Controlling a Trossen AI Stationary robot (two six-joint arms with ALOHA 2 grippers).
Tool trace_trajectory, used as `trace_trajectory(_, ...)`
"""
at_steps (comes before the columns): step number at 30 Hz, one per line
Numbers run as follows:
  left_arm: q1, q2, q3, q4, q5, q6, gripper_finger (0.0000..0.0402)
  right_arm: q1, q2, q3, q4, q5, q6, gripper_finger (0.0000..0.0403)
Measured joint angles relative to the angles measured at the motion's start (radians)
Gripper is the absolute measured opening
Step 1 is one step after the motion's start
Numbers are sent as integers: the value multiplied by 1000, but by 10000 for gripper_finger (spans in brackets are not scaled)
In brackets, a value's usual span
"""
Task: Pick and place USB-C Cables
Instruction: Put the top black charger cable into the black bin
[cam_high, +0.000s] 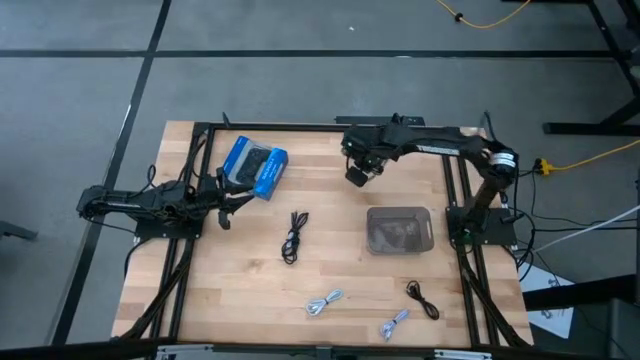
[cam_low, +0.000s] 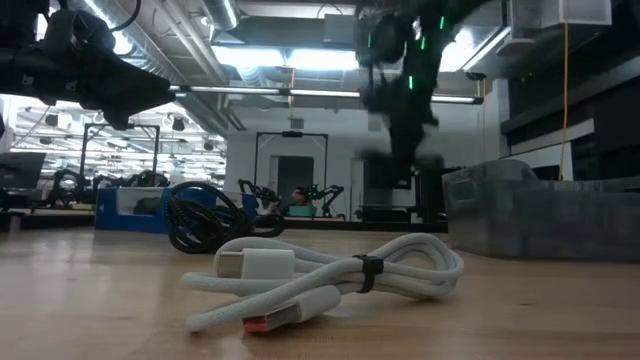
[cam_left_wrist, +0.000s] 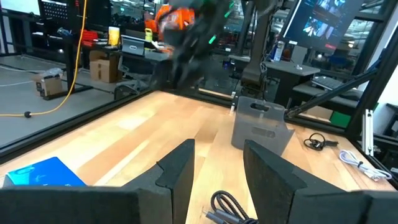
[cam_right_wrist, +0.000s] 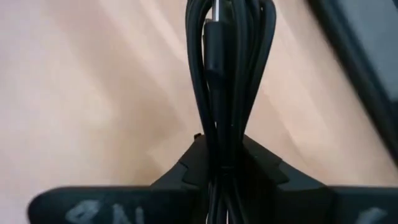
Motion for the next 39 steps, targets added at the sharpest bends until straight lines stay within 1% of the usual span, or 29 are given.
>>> trace_trajectory(4, 0, 0, 0, 0, 0, 0, 131, 94, -75, 70, -100, 13, 50, 62)
trace_trajectory(6, 0, 0, 0, 0, 0, 0, 131, 148, -125, 86, -146, 32, 126, 62)
trace_trajectory(8, 0, 0, 0, 0, 0, 0, 131, 215, -176, 87, -217, 59, 247, 62)
trace_trajectory(11, 0, 0, 0, -1, 0, 0, 131, 325, -229, 72, -348, 148, 445, 62)
trace_trajectory(13, 0, 0, 0, -1, 0, 1, 131, 395, -259, 48, -441, 183, 583, 62)
trace_trajectory(16, 0, 0, 0, -1, 0, 1, 131, 500, -286, -10, -504, 182, 782, 62)
trace_trajectory(20, 0, 0, 0, -1, 0, 2, 131, 616, -293, -90, -500, 147, 928, 62)
trace_trajectory(23, 0, 0, 0, -2, 0, 3, 131, 677, -289, -149, -463, 95, 988, 62)
trace_trajectory(26, 0, 0, 0, -2, 0, 3, 131, 717, -288, -214, -438, 68, 1034, 62)
trace_trajectory(31, 0, 0, 0, -2, 0, 3, 131, 737, -289, -309, -433, 76, 1029, 67)
trace_trajectory(35, 0, 0, 0, -2, 0, 3, 131, 737, -289, -371, -397, 70, 986, 116)
trace_trajectory(39, 0, 0, 0, -2, 0, 3, 131, 737, -289, -401, -300, 53, 984, 157)
